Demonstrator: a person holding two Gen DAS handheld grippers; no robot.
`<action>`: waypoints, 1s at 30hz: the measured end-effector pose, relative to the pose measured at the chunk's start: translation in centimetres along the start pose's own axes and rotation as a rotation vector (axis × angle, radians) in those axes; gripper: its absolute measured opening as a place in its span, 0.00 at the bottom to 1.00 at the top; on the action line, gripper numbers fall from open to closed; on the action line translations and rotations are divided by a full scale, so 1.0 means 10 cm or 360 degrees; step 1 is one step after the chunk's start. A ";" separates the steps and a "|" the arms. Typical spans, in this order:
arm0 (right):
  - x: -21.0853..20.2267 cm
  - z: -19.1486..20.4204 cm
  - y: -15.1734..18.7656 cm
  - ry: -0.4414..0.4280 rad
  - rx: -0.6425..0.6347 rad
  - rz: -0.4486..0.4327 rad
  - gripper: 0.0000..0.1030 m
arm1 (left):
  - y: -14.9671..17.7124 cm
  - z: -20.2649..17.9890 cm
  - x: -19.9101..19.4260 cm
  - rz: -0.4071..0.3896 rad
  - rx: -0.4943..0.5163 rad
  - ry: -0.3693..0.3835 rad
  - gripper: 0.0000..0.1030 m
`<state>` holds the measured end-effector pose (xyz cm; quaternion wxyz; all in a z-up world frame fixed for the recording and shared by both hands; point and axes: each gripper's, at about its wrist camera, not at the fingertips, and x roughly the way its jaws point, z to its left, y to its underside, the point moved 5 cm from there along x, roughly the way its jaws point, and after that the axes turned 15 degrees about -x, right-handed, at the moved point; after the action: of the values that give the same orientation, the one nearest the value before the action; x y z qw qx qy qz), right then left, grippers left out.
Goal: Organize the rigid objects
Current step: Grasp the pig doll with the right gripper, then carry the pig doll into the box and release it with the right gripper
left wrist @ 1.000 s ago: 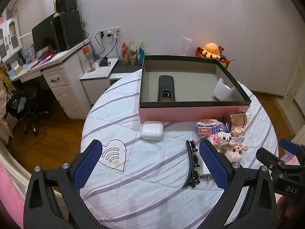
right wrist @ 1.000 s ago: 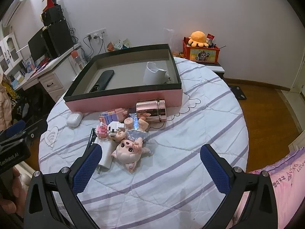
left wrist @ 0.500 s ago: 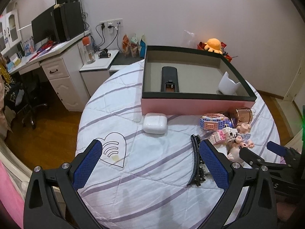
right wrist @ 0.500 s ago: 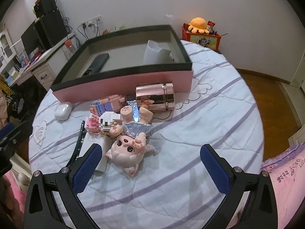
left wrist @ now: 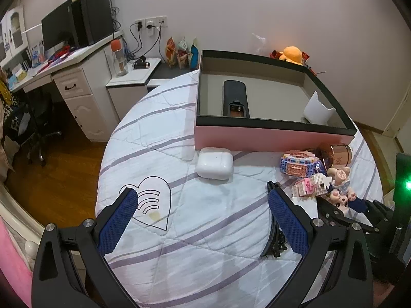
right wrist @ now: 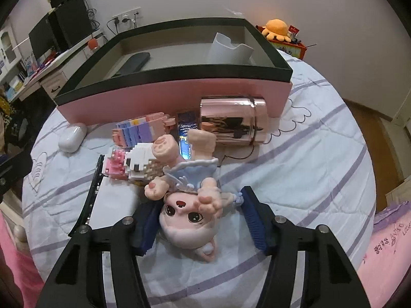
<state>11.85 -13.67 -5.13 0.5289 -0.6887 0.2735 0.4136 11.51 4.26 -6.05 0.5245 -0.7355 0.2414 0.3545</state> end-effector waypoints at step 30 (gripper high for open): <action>-0.27 -0.05 -1.30 -0.0087 -0.0134 -0.0331 0.58 | -0.83 -0.12 0.23 -0.0159 -0.0096 0.0015 1.00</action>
<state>21.21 -10.55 3.80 0.5468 -0.7234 0.1684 0.3863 19.28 5.94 -2.58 0.5179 -0.7639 0.1959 0.3315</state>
